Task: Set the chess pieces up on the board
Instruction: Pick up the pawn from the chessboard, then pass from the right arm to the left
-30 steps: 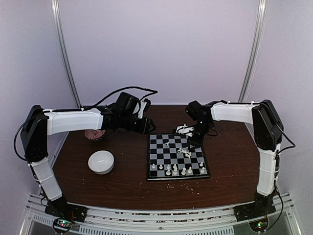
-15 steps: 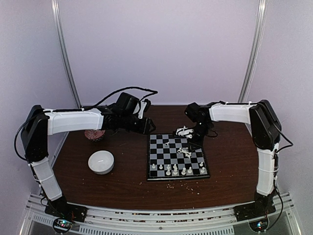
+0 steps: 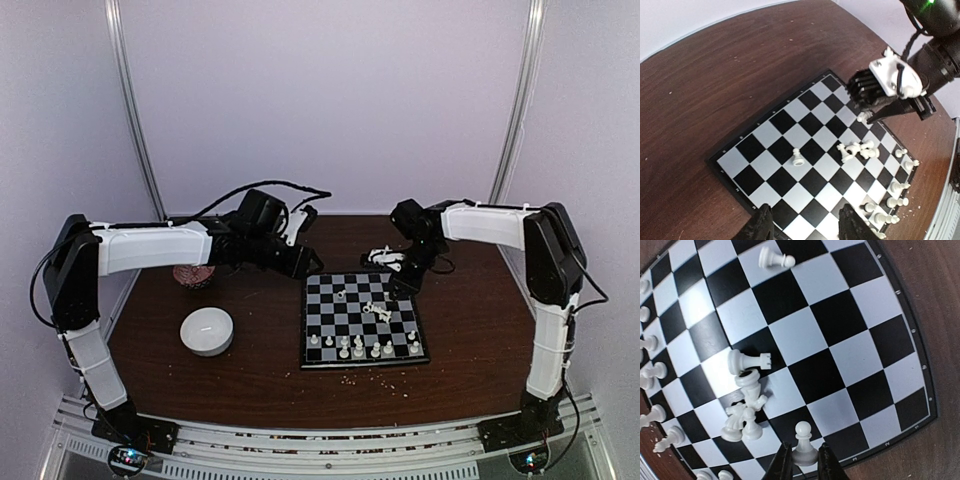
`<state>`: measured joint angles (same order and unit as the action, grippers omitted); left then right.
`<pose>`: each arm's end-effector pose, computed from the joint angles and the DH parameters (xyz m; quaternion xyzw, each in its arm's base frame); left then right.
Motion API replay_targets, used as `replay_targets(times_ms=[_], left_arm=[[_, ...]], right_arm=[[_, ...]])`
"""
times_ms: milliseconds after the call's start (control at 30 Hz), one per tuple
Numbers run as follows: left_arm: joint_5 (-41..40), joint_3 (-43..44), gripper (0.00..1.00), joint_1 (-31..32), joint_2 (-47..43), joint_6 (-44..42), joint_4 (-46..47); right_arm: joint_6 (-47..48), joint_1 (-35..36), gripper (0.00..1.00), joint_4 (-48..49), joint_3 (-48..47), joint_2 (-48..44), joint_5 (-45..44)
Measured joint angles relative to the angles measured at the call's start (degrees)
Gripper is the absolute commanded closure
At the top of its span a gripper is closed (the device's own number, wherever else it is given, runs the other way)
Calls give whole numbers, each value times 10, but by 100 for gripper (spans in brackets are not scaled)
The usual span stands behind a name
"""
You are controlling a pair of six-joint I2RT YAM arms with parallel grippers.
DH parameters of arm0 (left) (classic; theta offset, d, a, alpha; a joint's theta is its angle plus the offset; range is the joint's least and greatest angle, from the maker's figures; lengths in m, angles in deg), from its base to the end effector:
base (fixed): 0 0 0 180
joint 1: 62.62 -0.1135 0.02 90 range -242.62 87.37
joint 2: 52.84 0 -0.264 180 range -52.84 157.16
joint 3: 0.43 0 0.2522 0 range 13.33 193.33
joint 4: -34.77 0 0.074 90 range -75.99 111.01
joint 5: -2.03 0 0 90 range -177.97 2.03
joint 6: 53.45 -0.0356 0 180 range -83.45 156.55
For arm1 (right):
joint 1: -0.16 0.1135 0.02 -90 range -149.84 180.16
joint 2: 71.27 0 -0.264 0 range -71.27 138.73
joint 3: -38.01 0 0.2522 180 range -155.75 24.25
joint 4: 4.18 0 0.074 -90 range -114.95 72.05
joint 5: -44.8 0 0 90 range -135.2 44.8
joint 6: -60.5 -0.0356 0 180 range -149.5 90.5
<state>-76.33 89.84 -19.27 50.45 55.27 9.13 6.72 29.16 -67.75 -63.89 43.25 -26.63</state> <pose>0.2942 -0.2876 0.2456 0.2342 0.8667 -0.3005 0.3221 0.3456 0.2045 0.1940 -0.5443 0.8148 0.1524 0.1285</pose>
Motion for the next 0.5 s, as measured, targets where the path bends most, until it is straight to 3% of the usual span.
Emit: replay_targets(times_ms=[133,333,500], left_arm=[[79,0,58,0,0,-14,26],[257,-1,61,1,0,-12,136],[337,-1,60,3,1,0,196]], right_arm=[[-13,-5,83,-1,17,-68,47],[-36,-6,82,0,37,-185,178],[-68,-3,82,17,66,-242,255]])
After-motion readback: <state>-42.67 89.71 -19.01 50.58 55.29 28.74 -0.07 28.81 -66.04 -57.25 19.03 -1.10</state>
